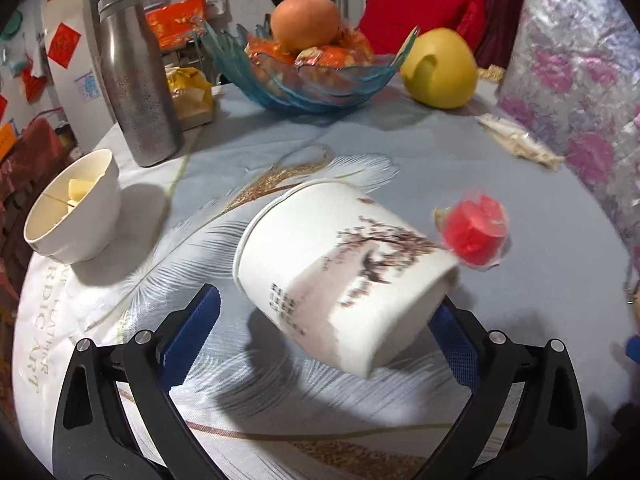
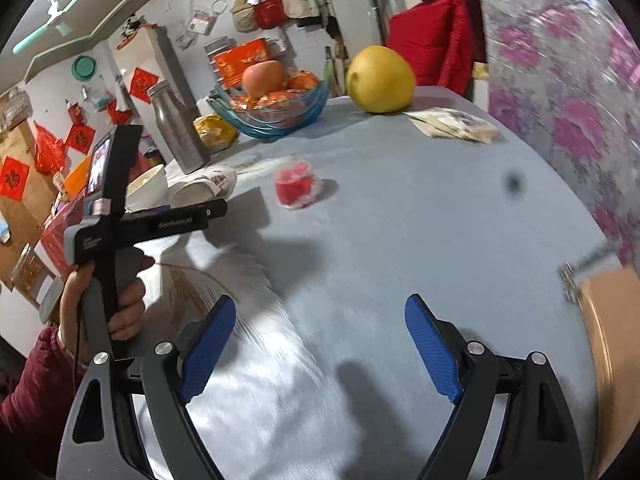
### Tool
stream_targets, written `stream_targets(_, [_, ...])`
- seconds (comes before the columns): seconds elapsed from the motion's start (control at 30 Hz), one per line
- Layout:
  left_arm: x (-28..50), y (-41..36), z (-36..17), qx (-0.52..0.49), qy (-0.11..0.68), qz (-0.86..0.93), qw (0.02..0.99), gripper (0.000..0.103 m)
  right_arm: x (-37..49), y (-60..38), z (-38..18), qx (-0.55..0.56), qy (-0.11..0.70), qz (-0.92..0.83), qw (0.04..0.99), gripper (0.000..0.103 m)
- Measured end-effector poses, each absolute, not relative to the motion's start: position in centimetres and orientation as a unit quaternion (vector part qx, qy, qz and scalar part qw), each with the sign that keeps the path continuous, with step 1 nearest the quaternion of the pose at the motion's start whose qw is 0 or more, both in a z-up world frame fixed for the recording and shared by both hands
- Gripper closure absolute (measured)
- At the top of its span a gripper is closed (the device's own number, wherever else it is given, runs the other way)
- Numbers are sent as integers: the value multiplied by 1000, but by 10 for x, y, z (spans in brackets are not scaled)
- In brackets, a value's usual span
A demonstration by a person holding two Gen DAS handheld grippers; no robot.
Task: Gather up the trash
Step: 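Grasp the white paper cup with the left gripper while the right grasps the red jelly cup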
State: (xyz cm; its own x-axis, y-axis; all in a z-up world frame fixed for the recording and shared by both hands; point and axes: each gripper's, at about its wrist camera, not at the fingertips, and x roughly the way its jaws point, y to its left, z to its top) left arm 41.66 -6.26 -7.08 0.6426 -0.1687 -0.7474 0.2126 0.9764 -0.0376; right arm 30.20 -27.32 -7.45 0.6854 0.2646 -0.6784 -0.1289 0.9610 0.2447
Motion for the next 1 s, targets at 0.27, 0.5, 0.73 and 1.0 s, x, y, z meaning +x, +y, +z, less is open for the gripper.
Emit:
stream_targets(0.27, [405, -58, -53, -10, 387, -139, 911, 7, 368, -252, -68, 93, 389, 119, 909, 17])
stream_targets(0.5, [416, -37, -57, -33, 394, -75, 916, 7, 432, -222, -78, 67, 400, 95, 909, 18])
stream_targets(0.73, [418, -30, -60, -43, 398, -62, 914, 7, 466, -205, -95, 42, 411, 86, 907, 36])
stream_targets(1.0, [418, -38, -66, -57, 406, -101, 906, 7, 454, -238, -91, 44, 401, 37, 914, 53])
